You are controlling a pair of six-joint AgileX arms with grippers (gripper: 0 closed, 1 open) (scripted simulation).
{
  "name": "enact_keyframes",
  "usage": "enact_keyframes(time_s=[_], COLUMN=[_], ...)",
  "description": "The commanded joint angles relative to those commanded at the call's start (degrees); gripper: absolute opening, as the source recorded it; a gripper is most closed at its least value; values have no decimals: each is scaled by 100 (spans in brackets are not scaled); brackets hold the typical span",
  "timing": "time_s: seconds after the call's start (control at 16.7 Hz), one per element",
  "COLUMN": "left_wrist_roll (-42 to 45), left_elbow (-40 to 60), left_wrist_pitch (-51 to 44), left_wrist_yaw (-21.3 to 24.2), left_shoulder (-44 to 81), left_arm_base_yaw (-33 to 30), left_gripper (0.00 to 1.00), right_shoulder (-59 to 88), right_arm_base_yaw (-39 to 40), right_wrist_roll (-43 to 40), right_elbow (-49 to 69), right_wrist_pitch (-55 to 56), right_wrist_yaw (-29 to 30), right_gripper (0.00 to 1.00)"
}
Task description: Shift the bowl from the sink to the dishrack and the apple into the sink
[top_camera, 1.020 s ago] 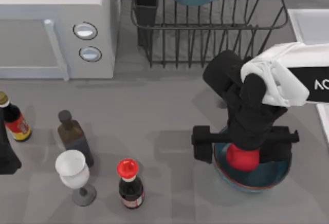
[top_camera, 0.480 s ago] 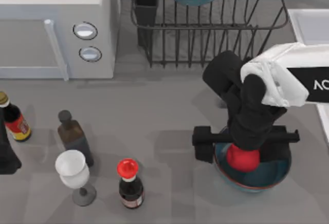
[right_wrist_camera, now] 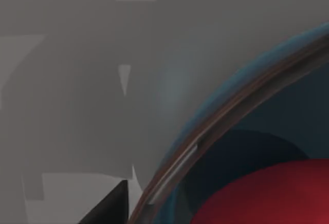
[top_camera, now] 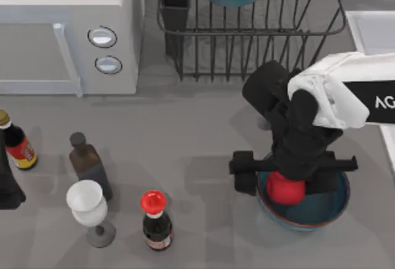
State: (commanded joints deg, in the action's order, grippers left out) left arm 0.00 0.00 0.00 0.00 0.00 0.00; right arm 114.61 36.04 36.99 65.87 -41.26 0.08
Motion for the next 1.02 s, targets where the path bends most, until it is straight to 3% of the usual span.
enact_keyframes(time_s=[0.42,0.78,1.02], left_wrist_roll=[0,0,0], left_elbow=[0,0,0], left_wrist_pitch=[0,0,0], left_wrist_yaw=[0,0,0], left_shoulder=[0,0,0], left_arm_base_yaw=[0,0,0], left_gripper=[100,100,100], right_shoulder=[-398,-897,-1068], right_arm_base_yaw=[13,18,15], right_wrist_roll=[-9,-39,-67], right_elbow=[328,1347,1641], right_wrist_pitch=[-467,-2001,-2414], right_wrist_yaw=[100,102,117], right_gripper=[0,0,0])
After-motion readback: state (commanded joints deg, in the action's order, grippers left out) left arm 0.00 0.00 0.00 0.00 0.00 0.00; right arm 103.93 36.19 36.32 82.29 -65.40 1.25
